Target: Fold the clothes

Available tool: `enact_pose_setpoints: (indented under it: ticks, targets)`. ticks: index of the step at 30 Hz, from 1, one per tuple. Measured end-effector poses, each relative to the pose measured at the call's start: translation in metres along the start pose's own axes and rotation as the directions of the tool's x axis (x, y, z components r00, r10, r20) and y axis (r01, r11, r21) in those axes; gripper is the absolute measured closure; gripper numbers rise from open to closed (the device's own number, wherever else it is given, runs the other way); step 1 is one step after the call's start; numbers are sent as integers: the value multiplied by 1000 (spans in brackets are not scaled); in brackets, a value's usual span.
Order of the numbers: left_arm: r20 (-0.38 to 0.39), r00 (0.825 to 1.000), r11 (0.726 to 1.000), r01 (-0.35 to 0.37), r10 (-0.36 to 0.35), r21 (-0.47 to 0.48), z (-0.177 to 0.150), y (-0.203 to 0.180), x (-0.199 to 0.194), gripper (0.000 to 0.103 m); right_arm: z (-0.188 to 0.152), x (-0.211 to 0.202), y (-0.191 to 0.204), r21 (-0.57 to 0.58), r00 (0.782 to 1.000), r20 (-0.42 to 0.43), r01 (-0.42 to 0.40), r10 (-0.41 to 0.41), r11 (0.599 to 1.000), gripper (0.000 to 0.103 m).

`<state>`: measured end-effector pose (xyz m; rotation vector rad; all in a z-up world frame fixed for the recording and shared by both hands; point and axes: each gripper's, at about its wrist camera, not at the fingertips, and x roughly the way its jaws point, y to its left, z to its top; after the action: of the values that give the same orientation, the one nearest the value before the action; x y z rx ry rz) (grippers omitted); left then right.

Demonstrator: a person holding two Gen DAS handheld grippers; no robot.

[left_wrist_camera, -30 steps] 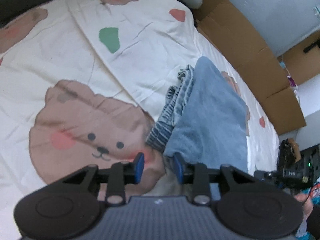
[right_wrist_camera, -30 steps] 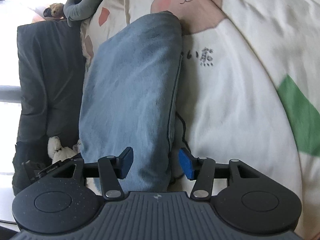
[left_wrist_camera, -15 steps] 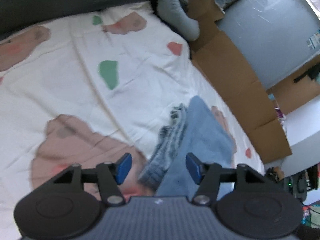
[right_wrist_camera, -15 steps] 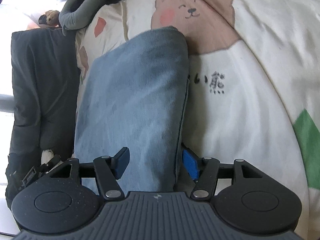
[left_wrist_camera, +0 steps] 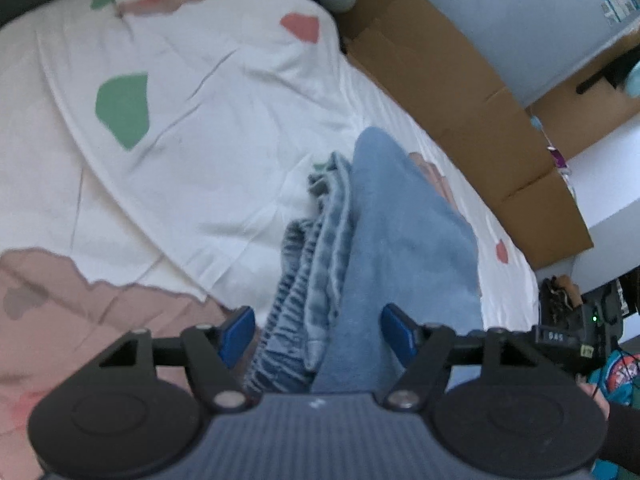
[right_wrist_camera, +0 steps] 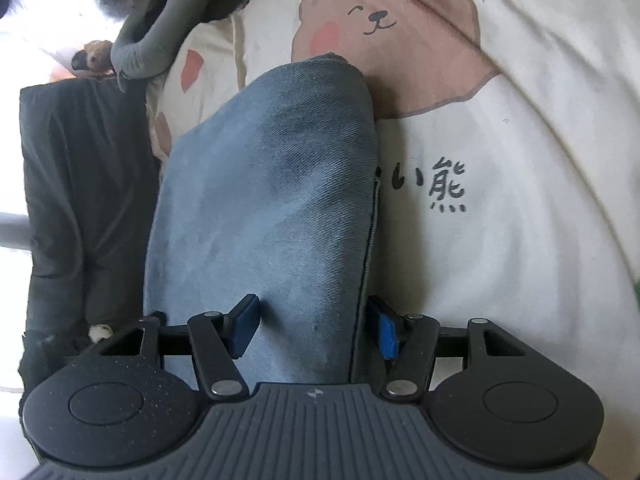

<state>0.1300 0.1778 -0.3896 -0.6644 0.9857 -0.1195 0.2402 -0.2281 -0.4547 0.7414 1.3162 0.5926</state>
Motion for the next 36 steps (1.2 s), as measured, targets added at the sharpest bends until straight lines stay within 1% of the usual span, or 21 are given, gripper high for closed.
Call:
enact_pose_setpoints:
  ticks: [1,2,4,5,6,8,9,12,17,20,23,26,31,36]
  targets:
    - [-1,1000,1000,12,-12,-18,-3,5,2,27,0,2,0,-2,1000,1,-8,8,1000,43]
    - [-1,1000,999,28,-28,-37,-6,9,3,27,0,4,2,-31,1000,-6,-2,2,1000,53]
    - [-5,999,999,40,-41,-34,-10,14,5,30,1,6,8,-71,1000,-16,16,-17,997,62]
    - [-10,999,998,47,-47,-32,-11,14,5,39,2,4,10,-82,1000,-15,16,-17,997,70]
    - [-17,998,998,54,-55,-31,-11,13,5,44,2,3,12,-92,1000,-14,17,-18,996,77]
    - [-29,998,998,62,-62,-24,-10,11,5,45,3,-1,17,-113,1000,-13,15,-16,993,83]
    - [-36,998,998,59,-60,-20,-10,10,5,45,4,-4,20,-121,1000,-13,15,-16,993,84]
    - [-50,996,997,68,-70,-41,-10,8,9,47,7,-16,27,-124,1000,-10,25,-26,992,85]
    - [-69,991,991,115,-119,-63,-18,0,16,49,5,-40,31,-114,999,5,52,-52,992,85]
    - [-88,985,988,144,-149,-58,-26,-15,28,50,3,-60,25,-101,996,17,85,-84,991,85]
    - [-112,978,984,169,-174,-51,-35,-31,40,51,-2,-83,19,-124,990,29,138,-135,983,85]
    - [-132,973,982,185,-190,-44,-43,-48,52,52,-5,-104,11,-107,984,46,174,-170,979,85]
    - [-161,967,980,197,-200,-31,-52,-69,68,52,-12,-130,-2,-92,976,75,210,-203,973,85]
    - [-192,965,984,178,-180,-26,-52,-84,79,52,-22,-145,-15,-40,974,111,203,-198,978,85]
